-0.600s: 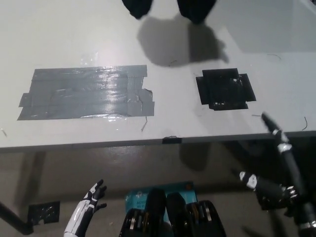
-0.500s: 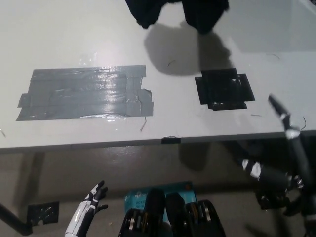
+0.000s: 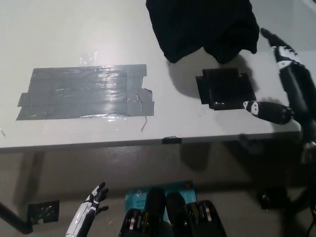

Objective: A person hands a black t-shirt to the robot and rhe robot picks it up with its right hand and places it on the black spot on the desk infron tof it

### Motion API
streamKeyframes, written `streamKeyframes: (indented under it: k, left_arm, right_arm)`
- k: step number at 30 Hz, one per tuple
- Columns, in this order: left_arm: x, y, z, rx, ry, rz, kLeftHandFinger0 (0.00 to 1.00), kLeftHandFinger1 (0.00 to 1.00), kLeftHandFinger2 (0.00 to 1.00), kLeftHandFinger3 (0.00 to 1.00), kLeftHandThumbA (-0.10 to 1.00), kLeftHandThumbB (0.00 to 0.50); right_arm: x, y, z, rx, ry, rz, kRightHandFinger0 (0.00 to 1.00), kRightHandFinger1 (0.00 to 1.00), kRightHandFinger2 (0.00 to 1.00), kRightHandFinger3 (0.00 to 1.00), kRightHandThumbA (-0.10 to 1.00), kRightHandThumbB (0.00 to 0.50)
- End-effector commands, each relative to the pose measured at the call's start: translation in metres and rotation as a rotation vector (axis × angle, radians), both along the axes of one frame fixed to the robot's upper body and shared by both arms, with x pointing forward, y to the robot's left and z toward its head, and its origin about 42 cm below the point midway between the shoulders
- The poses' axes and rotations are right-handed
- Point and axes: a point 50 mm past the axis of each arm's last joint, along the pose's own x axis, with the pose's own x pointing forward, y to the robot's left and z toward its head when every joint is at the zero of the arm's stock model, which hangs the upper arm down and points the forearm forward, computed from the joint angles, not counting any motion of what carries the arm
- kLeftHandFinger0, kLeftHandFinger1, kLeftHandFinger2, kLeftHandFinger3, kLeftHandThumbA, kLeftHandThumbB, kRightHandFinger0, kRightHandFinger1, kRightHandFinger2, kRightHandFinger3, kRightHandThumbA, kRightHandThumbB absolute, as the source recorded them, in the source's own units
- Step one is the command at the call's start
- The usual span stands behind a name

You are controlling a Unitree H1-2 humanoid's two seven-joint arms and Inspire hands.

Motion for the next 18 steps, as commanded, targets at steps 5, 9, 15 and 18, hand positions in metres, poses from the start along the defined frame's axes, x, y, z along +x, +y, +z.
streamKeyframes:
  k: [5,9,15,18]
  left_arm:
    - [0.003,-0.004,0.007,-0.011,-0.059,-0.030,0.91,1.00,1.00,1.00,1.00,0.499]
    - [0.008,-0.003,0.009,-0.008,-0.064,-0.032,0.92,1.00,1.00,1.00,1.00,0.495]
    - [0.008,-0.002,0.009,-0.002,-0.069,-0.036,0.90,1.00,1.00,1.00,1.00,0.491]
    - [0.013,-0.003,0.011,0.007,-0.079,-0.044,0.90,1.00,1.00,1.00,1.00,0.494]
  right_arm:
    - [0.038,-0.003,0.019,-0.098,-0.047,-0.108,1.00,1.00,1.00,1.00,1.00,0.324]
    - [0.045,0.003,0.018,-0.094,-0.072,-0.110,1.00,1.00,1.00,1.00,1.00,0.336]
    - [0.043,0.008,0.017,-0.092,-0.079,-0.125,1.00,1.00,1.00,1.00,1.00,0.340]
    - [0.045,0.008,0.022,-0.079,-0.091,-0.131,1.00,1.00,1.00,1.00,1.00,0.333]
